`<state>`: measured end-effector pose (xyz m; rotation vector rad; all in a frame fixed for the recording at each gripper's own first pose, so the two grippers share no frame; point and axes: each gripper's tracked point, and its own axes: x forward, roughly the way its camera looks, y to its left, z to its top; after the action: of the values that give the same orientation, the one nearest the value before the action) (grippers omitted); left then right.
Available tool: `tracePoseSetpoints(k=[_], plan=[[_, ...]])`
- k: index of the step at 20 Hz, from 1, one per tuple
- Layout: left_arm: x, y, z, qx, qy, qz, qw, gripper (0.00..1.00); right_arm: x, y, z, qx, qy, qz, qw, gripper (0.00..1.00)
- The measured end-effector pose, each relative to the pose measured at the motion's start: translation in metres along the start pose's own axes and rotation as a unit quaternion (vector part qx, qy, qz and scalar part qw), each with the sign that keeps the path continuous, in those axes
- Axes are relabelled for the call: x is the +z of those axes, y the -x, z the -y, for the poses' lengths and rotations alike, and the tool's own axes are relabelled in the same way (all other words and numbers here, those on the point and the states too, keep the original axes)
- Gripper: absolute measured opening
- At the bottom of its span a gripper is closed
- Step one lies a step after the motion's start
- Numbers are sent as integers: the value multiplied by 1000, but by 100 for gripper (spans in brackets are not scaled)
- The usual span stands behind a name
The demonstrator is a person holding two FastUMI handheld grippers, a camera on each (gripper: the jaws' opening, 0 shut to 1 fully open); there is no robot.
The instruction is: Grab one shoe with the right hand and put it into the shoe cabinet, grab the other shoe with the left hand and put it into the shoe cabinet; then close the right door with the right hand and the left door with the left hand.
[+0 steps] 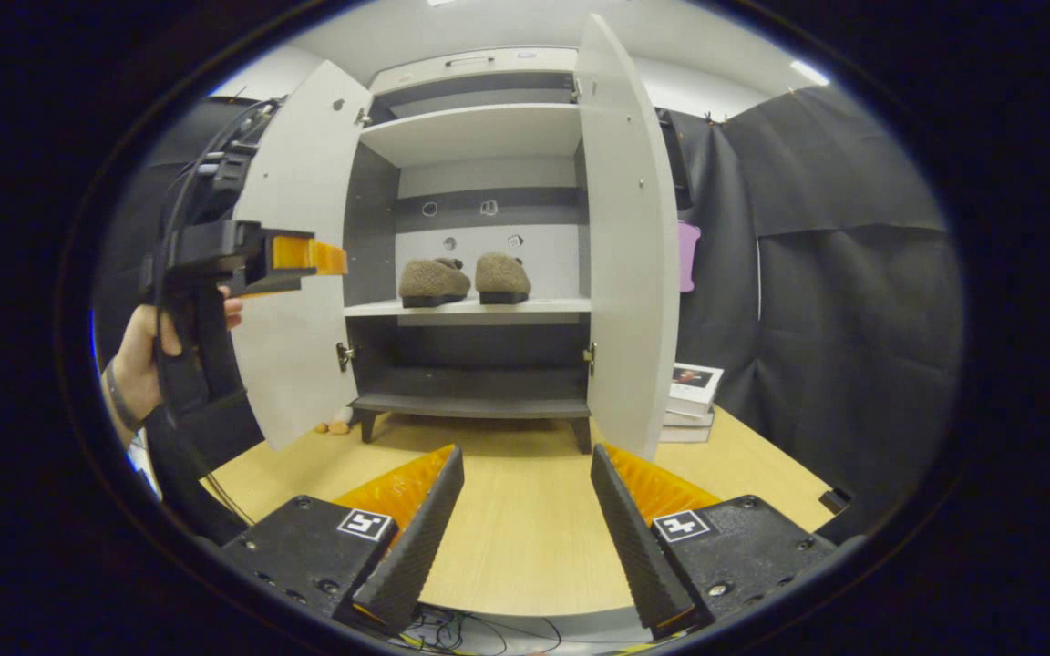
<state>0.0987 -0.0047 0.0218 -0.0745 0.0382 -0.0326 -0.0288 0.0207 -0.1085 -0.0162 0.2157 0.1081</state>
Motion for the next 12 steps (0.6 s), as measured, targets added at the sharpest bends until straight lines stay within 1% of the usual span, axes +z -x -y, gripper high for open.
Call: tracePoseSetpoints(k=[2,4,6,10,12], plan=[[-8,26,-4,10,-9,12,1000,94,0,1,-5,6,11,5,1000,89],[-18,51,-4,18,-33,22,999,95,-2,1,-13,17,10,3,1000,89],[-28,69,1,15,-38,24,999,95,-5,1,-19,25,9,-1,1000,89],[-44,92,4,27,-44,25,998,95,-1,7,-26,35,16,4,999,89],[-48,95,10,23,-38,24,999,95,9,9,-27,37,15,15,999,89]])
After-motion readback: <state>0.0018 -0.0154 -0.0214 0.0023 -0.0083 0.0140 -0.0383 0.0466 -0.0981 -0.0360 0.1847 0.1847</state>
